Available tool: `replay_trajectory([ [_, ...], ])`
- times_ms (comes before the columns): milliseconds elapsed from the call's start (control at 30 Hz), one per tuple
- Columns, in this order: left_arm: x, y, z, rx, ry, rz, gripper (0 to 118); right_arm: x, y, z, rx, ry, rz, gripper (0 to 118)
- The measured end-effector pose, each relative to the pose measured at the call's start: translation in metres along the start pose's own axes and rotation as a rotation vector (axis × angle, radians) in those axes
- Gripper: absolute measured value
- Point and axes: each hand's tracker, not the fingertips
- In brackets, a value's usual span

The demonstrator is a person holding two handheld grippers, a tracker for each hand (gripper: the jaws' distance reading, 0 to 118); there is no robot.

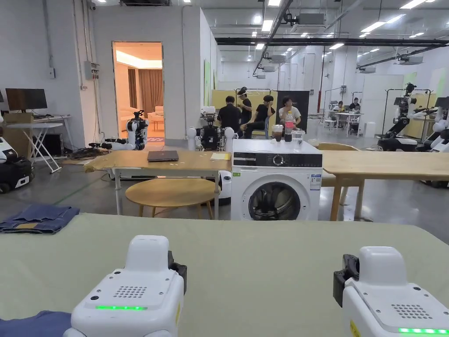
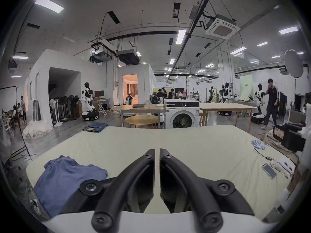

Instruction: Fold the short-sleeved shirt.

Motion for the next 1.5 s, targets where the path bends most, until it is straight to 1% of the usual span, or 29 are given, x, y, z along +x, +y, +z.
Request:
replay_trajectory([
  [100,-0.005,-0.002,-0.002,-0.007,0.000,0.002,0,-0.002,-0.002,0.000,-0.004,0.002,-0.001,0],
  [200,-0.015,-0.003,-0.001,-0.010,0.022,-0.007,0,-0.008,-0.002,-0.003,-0.012,0.000,0.015,0],
  [333,-0.047,-0.006,0.005,-0.018,0.091,0.005,0,-0.032,-0.004,-0.012,-0.030,0.040,0.019,0],
  [433,-0.085,-0.006,0.020,-0.019,0.211,-0.002,0,-0.068,-0.005,-0.018,-0.041,0.142,0.023,0],
  [500,-0.115,-0.006,0.035,-0.030,0.279,0.014,0,-0.101,-0.005,-0.023,-0.050,0.225,0.029,0],
  [567,-0.144,-0.005,0.053,-0.024,0.331,-0.002,0,-0.133,-0.005,-0.024,-0.047,0.299,0.038,0],
  [633,-0.172,-0.006,0.074,-0.035,0.451,-0.028,0,-0.168,-0.004,-0.025,-0.049,0.388,0.029,0],
  [700,-0.196,-0.007,0.093,-0.036,0.527,-0.021,0,-0.196,-0.005,-0.023,-0.052,0.467,0.022,0],
  [800,-0.224,-0.010,0.118,-0.037,0.616,0.003,0,-0.235,-0.006,-0.018,-0.052,0.549,0.032,0],
  [900,-0.243,-0.015,0.135,-0.049,0.681,0.005,0,-0.258,-0.009,-0.012,-0.059,0.615,0.031,0],
  [1067,-0.259,-0.024,0.146,-0.055,0.733,0.033,0,-0.280,-0.011,-0.005,-0.065,0.674,0.036,0],
  [1267,-0.267,-0.032,0.137,-0.088,0.720,0.049,0,-0.287,-0.018,-0.005,-0.079,0.707,0.039,0],
  [1400,-0.274,-0.038,0.110,-0.133,0.661,0.060,0,-0.289,-0.023,-0.011,-0.096,0.706,0.043,0],
  [1500,-0.289,-0.048,0.073,-0.198,0.612,0.088,0,-0.288,-0.031,-0.015,-0.109,0.707,0.052,0],
])
